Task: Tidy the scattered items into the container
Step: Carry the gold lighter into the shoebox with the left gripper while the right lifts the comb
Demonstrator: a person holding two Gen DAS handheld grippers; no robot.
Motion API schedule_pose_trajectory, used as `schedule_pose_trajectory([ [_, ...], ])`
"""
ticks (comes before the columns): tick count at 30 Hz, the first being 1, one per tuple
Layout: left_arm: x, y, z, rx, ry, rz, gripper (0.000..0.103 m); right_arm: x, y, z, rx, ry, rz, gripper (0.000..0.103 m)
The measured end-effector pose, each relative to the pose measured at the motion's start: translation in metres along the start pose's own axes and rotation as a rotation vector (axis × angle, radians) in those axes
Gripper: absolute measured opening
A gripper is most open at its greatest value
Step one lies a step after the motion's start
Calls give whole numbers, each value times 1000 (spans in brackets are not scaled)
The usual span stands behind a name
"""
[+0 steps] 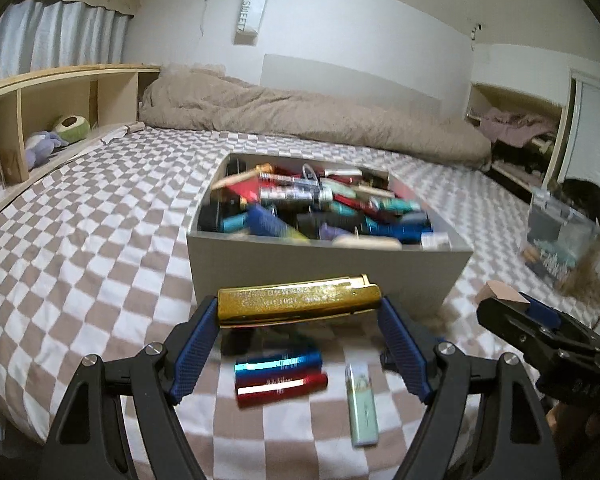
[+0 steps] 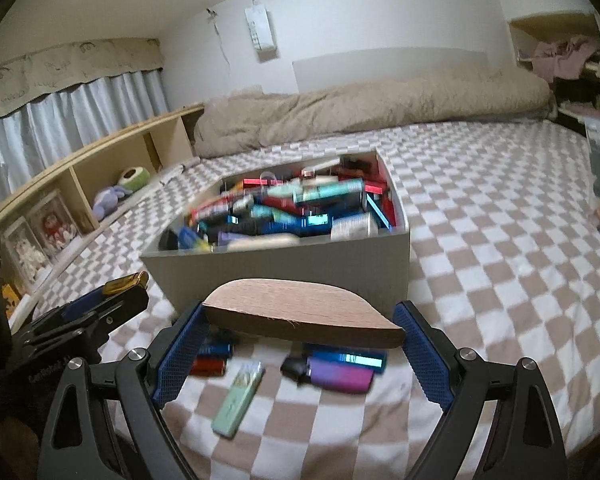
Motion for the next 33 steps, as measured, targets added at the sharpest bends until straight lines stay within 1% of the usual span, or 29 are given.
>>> schedule_pose_trajectory([
  [5,-29,7,-4,-6,-14,30,80,-31,8,-1,-39,0,21,93],
  [8,-45,13,-4,3,-14,41,80,-46,16,-4,-96,21,18,93],
  [10,-56,19,-4,12,-13,42,80,-55,21,-5,-114,25,13,93],
  [11,-61,23,-2,16,-14,40,80,-60,24,-5,-118,22,9,91],
  [12,-64,25,-2,19,-14,37,80,-66,29,-4,-119,18,2,87],
  [15,-74,34,2,34,-11,32,80,-78,41,-4,-125,9,-18,83],
  [17,-78,42,3,35,-6,25,80,-81,51,0,-115,4,-40,79],
  [19,-81,50,2,28,-4,16,80,-83,60,7,-104,9,-68,78],
  [24,-85,58,-3,34,-8,3,80,-73,56,18,-74,-9,-97,78],
  [27,-84,59,-4,32,-6,3,80,-53,56,28,-52,6,-134,79],
  [28,-84,59,-5,34,-8,2,80,-40,56,31,-41,18,-158,79],
  [29,-83,58,-4,37,-10,1,80,-34,57,34,-34,26,-169,80],
  [30,-82,57,-4,39,-11,0,80,-21,58,37,-21,41,-183,86],
  [32,-79,55,-5,39,-12,-1,80,-1,62,41,-8,64,-200,94],
  [33,-79,55,-4,40,-13,-1,80,6,64,42,-7,74,-209,94],
])
Point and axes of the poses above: each gripper's, at about its wrist camera, not at the fingertips, and y roughly the way its jaws point, z to its right, x to its underside, the point moved 10 cm from there along y, roughly the way its jaws point, and after that the axes turned 7 degrees about -x, right-handed, at the moved point
